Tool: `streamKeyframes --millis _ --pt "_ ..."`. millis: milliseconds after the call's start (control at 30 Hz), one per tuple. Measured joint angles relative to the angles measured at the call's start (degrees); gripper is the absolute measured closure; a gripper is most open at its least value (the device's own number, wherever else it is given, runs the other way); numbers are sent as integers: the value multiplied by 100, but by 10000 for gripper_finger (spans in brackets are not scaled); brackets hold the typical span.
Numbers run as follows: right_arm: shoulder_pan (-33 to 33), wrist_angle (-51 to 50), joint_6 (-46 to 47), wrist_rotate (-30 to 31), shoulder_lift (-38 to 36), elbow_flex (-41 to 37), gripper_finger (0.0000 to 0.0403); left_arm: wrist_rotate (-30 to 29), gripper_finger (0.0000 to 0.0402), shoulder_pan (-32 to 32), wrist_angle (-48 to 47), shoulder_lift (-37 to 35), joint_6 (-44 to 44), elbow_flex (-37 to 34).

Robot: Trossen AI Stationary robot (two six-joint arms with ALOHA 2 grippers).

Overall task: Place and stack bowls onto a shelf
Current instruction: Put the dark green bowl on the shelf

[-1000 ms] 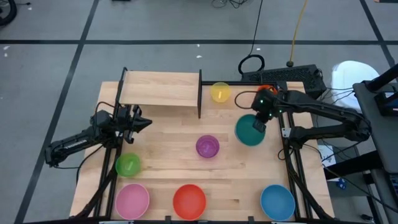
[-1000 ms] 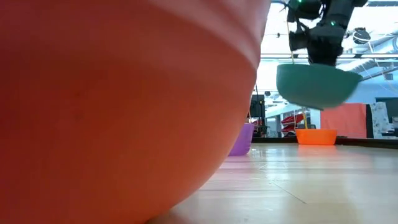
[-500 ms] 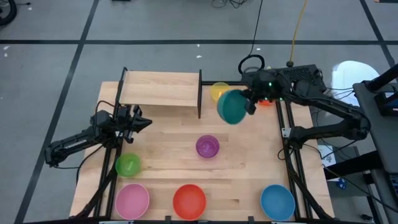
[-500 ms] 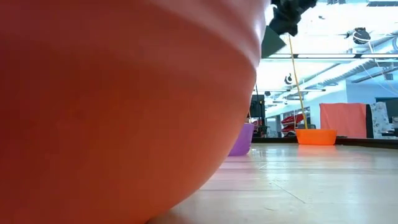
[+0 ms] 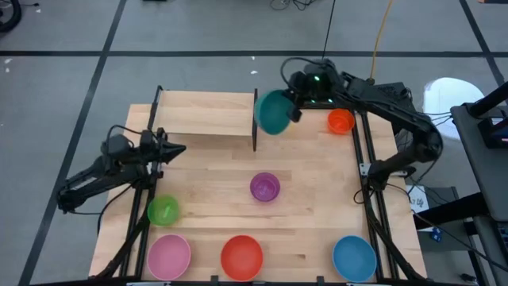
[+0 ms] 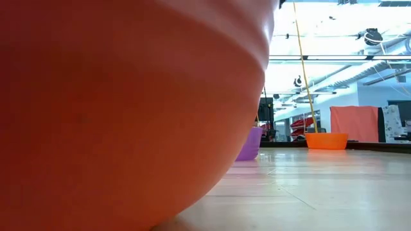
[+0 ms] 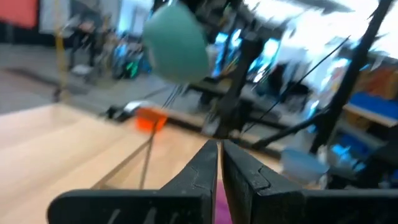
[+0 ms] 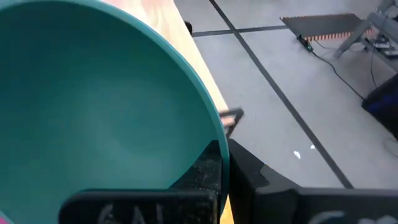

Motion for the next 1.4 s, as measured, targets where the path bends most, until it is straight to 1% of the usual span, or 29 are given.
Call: streamKeyframes --millis 67,133,233,333,467,600,767,1067,1400 --pt "0 11 -87 -230 328 412 403 -167 376 0 -723 0 157 360" --pt "2 26 -159 -359 647 823 403 -282 376 0 -1197 0 341 697" --pt "28 22 -160 -362 1110 1381 403 -519 376 0 -1725 0 573 1144" --pt "51 14 -161 -369 1526 1838 403 -886 376 0 -2196 0 707 1522" --pt "94 19 -158 -704 1937 2263 403 -1334 376 0 -2716 0 767 1822" --pt "132 57 -157 -803 2235 2466 403 -1415 376 0 -2730 0 773 1864" --pt "134 230 -152 -805 2468 2474 403 -1415 376 0 -2736 0 769 1863" --pt "-47 280 -152 -769 2868 2478 403 -1402 376 0 -2740 0 760 1863" --pt "-225 328 -157 -754 3083 2430 403 -1367 376 0 -2751 0 730 1861"
